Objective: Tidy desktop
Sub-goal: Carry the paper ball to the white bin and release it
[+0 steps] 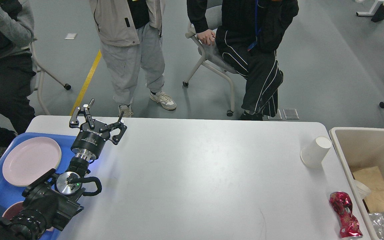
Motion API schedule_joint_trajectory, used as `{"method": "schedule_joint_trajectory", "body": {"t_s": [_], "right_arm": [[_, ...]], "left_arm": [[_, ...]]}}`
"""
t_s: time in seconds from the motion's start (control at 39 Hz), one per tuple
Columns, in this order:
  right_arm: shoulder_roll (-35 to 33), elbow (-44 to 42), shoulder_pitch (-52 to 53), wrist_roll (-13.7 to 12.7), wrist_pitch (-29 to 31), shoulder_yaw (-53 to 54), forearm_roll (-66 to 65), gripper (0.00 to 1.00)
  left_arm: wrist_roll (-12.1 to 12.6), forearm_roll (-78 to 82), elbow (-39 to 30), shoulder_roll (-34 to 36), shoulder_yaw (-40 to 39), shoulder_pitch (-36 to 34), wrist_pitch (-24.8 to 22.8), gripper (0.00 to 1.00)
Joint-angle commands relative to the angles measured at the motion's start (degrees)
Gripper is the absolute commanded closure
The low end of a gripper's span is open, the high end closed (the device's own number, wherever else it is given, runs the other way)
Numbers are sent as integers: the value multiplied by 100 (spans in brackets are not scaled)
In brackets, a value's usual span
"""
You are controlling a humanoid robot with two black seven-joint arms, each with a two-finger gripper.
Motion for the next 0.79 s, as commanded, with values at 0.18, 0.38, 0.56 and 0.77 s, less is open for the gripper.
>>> {"method": "schedule_joint_trajectory", "body": {"t_s": [0.18, 0.38, 0.56, 0.77], "right_arm": [[202, -14, -414, -289, -396, 1595, 71, 0], [272, -14, -396, -289, -396, 1630, 62, 0], [430, -41, -28, -289, -352, 1630, 63, 0], [799, -6, 1404, -280, -326, 1560, -52, 0]], "left_arm": [[-5, 0, 0, 2, 0, 1, 10, 1], [-5, 0, 0, -7, 0, 1, 1, 1], [-5, 0, 0, 2, 0, 1, 1, 1], [-5, 0, 0, 2, 0, 1, 1, 1]]}}
